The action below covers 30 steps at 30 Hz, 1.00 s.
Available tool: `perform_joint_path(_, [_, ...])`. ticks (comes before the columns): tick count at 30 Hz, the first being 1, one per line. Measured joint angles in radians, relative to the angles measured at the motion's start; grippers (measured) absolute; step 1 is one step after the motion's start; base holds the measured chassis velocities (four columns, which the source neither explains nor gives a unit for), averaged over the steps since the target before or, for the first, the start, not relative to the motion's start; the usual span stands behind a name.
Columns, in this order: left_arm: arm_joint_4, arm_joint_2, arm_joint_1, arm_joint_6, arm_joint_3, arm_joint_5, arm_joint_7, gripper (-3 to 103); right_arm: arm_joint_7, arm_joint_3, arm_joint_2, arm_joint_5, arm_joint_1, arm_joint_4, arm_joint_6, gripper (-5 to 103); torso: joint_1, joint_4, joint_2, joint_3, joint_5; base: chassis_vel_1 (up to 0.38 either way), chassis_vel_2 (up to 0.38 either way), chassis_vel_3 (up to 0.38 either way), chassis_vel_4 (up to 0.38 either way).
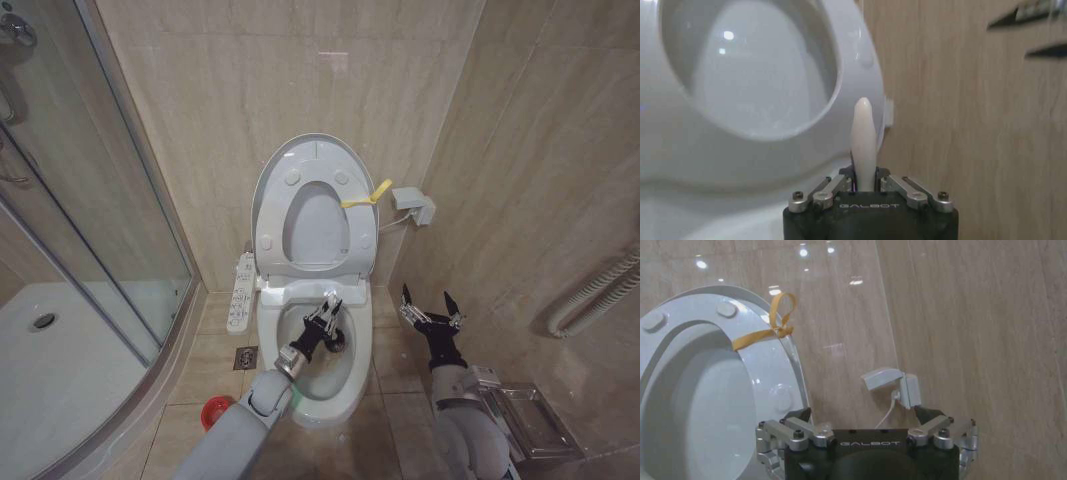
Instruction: Open the toilet lid, clean the toilet bowl with a toilet brush, close the toilet lid, and flush.
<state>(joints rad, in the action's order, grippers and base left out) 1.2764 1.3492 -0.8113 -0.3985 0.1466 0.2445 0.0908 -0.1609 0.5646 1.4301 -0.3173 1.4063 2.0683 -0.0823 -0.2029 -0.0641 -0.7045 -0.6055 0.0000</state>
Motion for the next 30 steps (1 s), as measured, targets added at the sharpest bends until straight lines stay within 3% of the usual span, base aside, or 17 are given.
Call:
perform_joint_path(6, [-0.060,0.004,0.014,-0.018,-0.013,-0.020,0.005,19,0.000,0.000,0.000,0.000,0.000,0.000,0.000,100,0.000,0.0004,0.000,0.000,0.0001,0.000,0.000,0.000,0.000])
perform_joint_path(17, [0.073,0.037,0.002,0.028,0.027,-0.019,-0.015,19,0.000,0.000,0.000,0.000,0.000,0.000,0.000,100,0.000,-0.0001,0.000,0.000,0.0001,0.000,0.000,0.000,0.000])
perform_joint_path(26, [-0.069,0.034,0.022,-0.008,-0.004,-0.007,0.025,19,0.000,0.000,0.000,0.000,0.000,0.000,0.000,100,0.000,0.0003,0.000,0.000,0.0000,0.000,0.000,0.000,0.000])
perform_joint_path(30, [-0.048,0.034,0.026,-0.007,-0.005,-0.008,0.021,19,0.000,0.000,0.000,0.000,0.000,0.000,0.000,100,0.000,0.0002,0.000,0.000,0.0000,0.000,0.000,0.000,0.000])
